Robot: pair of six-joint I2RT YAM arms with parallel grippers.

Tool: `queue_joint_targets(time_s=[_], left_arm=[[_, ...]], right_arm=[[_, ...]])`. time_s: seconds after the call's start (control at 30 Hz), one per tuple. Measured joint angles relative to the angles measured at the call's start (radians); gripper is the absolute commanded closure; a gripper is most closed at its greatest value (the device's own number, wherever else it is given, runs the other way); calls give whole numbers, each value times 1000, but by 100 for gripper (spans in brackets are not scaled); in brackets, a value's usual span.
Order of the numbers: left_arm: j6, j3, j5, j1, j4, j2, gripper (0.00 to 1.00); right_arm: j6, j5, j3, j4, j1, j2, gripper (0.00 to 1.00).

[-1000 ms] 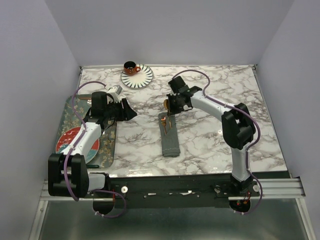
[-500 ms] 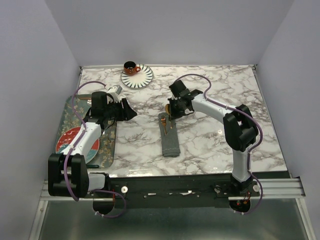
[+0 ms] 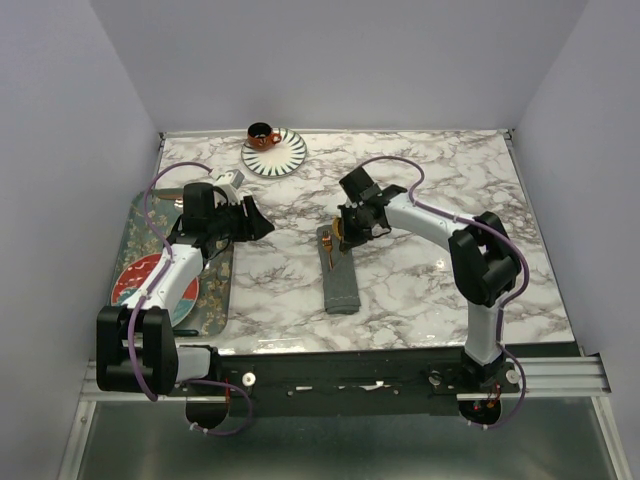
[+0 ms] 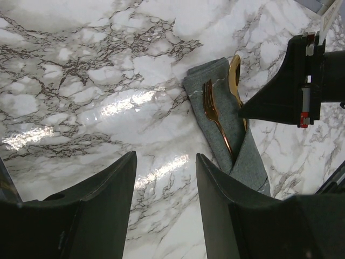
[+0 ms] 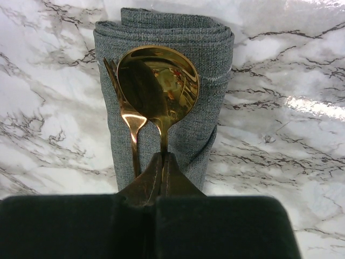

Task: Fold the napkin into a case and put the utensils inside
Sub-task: Insert the spoon into the folded napkin.

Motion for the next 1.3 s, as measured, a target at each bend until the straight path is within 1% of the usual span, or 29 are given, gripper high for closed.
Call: queue_joint_targets(time_s=[0.5, 0.57, 0.7, 0.73, 0.83, 1.1, 1.2, 1.23, 1.3], left_arm=[[-12, -19, 1, 0, 6, 0, 42], [-12, -19, 2, 0, 7, 0, 42], [-15, -19, 10, 0, 7, 0, 42], [-15, -19, 11, 0, 7, 0, 42], [-15, -21, 13, 0, 7, 0, 42], [-14, -21, 22, 0, 7, 0, 42], [-7, -20, 26, 0, 6, 0, 42], [-2, -19, 27, 0, 2, 0, 42], [17, -5, 27, 0, -22, -1, 42]], right_arm=[[21, -14, -44, 0, 20, -16, 99], [24, -15, -47, 0, 20, -16, 92], [40, -14, -55, 0, 20, -16, 82], [44, -14, -56, -1, 20, -16, 74], [50, -14, -56, -1, 20, -16, 64], [66, -14, -55, -5, 20, -16, 64], [65, -12, -48, -12, 20, -23, 62], [64, -7, -43, -19, 20, -28, 59], [56, 3, -27, -29, 20, -51, 57]])
